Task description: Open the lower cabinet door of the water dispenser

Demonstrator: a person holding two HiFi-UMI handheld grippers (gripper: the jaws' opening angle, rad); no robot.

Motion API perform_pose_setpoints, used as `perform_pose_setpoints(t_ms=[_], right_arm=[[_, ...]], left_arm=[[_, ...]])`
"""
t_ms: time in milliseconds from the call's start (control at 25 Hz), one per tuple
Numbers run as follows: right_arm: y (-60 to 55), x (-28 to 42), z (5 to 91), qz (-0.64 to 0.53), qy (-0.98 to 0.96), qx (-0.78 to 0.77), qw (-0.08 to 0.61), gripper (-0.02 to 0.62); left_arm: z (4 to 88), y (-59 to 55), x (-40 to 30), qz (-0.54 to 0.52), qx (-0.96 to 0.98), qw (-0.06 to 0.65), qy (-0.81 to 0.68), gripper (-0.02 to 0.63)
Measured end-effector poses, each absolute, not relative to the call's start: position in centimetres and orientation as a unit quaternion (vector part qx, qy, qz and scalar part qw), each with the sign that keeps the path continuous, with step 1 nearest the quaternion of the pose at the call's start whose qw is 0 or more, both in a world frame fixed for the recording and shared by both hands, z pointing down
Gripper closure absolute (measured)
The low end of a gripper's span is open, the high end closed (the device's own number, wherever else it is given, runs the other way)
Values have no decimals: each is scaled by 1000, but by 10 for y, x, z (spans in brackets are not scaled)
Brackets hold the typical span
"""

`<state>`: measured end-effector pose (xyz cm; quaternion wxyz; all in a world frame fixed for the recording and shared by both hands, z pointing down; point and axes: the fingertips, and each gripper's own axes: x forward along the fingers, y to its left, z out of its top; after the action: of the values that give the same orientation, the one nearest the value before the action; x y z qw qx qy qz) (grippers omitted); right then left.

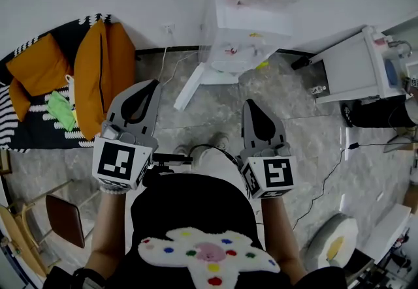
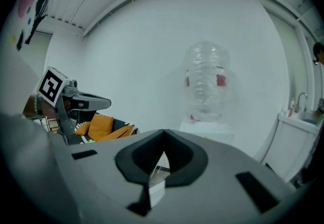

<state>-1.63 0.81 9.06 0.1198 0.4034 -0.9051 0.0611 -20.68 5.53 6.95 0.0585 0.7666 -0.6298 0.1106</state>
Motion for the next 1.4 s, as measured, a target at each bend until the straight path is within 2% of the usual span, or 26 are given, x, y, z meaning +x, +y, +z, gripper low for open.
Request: perform_pose_setpoints(t_ms=[1400], right_arm=[[23,-21,81,37,-901,413,129,592]], left_arm=[[69,68,-194,98,790,50,-603,593]])
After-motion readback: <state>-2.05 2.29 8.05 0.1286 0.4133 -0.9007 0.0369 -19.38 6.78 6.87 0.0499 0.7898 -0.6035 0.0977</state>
